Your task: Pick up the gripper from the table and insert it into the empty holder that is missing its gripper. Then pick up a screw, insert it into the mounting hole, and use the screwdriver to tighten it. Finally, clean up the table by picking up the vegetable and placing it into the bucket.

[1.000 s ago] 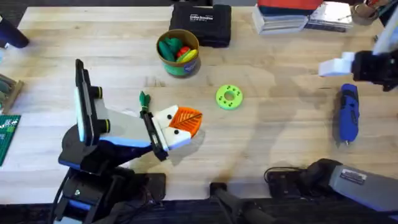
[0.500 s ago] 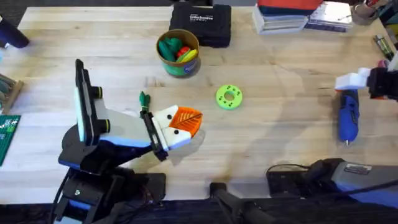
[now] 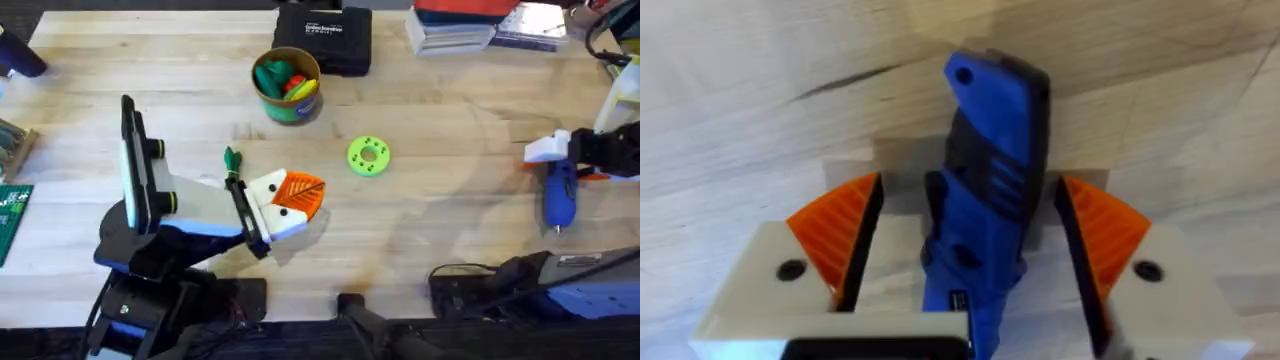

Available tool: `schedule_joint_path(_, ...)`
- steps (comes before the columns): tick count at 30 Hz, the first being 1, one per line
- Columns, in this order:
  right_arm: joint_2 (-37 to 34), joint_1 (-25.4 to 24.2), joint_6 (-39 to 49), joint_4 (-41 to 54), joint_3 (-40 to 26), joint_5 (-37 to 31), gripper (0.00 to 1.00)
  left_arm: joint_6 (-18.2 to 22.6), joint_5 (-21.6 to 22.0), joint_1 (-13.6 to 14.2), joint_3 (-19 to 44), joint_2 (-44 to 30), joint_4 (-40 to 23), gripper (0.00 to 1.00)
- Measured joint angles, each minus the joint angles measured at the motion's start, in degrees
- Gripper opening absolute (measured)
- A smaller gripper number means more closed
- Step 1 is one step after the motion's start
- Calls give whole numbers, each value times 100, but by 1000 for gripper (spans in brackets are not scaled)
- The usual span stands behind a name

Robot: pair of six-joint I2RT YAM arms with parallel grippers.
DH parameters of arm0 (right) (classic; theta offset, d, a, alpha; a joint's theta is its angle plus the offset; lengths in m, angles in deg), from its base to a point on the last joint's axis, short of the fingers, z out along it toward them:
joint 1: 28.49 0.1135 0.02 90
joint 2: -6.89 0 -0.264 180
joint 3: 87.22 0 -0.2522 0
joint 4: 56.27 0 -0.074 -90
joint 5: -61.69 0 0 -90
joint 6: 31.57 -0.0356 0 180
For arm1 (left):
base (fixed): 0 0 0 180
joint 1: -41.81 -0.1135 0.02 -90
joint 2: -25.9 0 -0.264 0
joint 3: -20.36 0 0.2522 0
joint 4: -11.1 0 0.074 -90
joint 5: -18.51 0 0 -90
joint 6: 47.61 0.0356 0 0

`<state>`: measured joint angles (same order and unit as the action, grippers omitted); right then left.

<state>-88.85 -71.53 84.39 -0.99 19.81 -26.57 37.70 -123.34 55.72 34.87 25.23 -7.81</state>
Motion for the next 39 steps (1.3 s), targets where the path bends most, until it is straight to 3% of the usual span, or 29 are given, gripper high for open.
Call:
schedule_joint_path(7, -7, 0, -198, -166, -39, 198, 964, 0, 0, 0, 0, 0, 0, 7)
schedule_joint_path(13, -7, 0, -216, -64, -43, 154, 839, 0, 0, 0, 0, 0, 0, 7)
schedule_joint_path(17, -11, 0, -234, -73, -43, 111, 580, 0, 0, 0, 0, 0, 0, 7)
schedule_joint_path(22, -11, 0, -205, -193, -43, 83, 157, 0, 0, 0, 0, 0, 0, 7)
schedule_joint_path(24, -11, 0, -235, -231, -43, 89, 43, 0, 0, 0, 0, -2, -2, 7)
schedule_joint_path(34, 18, 90, -236, -217, -43, 85, 29, 0, 0, 0, 0, -1, 0, 7)
schedule_joint_path(39, 496, 373, -236, -238, -90, 87, 29, 0, 0, 0, 0, -1, 0, 7)
